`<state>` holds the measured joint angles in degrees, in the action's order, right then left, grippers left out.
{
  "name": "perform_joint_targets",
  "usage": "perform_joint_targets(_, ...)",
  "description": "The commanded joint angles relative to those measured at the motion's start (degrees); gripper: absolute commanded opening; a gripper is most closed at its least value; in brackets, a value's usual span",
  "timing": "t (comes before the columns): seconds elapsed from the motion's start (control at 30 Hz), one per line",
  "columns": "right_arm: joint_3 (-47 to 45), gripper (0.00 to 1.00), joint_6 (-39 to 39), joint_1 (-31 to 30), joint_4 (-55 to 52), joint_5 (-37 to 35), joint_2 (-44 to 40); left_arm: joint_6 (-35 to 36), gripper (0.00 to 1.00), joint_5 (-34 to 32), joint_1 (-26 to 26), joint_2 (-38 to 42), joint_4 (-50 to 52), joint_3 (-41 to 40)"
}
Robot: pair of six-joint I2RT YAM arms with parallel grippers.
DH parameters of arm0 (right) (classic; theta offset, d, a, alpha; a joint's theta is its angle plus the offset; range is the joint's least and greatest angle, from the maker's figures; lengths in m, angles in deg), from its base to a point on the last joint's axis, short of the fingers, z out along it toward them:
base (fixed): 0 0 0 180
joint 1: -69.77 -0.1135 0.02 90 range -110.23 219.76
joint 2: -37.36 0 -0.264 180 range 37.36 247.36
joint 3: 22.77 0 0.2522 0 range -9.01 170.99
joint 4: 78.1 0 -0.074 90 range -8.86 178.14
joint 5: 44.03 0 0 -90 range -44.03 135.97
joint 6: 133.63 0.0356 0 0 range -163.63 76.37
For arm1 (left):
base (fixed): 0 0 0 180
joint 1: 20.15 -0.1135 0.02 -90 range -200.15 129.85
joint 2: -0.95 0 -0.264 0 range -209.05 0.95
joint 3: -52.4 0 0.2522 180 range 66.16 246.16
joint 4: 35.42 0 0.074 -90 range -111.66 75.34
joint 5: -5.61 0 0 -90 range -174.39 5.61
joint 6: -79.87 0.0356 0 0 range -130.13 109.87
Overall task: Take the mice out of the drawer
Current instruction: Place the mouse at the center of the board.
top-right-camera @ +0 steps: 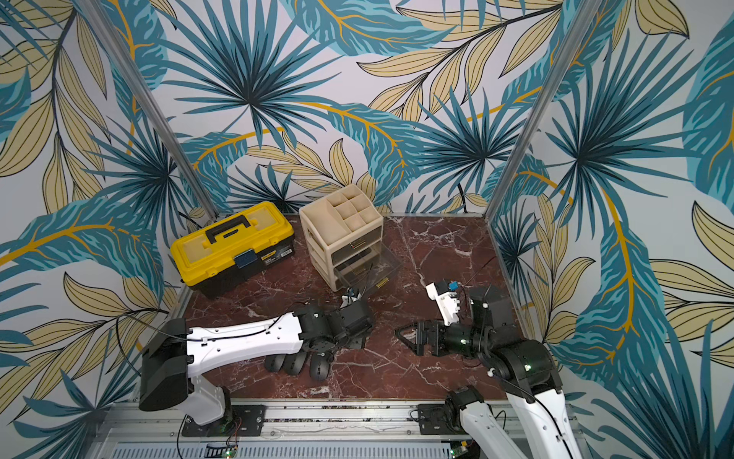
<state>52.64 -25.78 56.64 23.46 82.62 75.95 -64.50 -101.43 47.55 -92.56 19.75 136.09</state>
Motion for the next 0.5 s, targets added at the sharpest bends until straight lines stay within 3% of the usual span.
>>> perform_joint_targets(0.0,-2.2,1.00,-1.6,-0.1,-2.5,-1.0,-0.2,-4.8,0.58,-1.6,1.5,-1.0,-2.5,-2.5)
perform_joint_targets(0.47,-5.3,1.00,0.8,0.0,1.1,-1.8,-0.3,-11.9,0.58,1.2,4.3,-1.6,-6.5,-12.1)
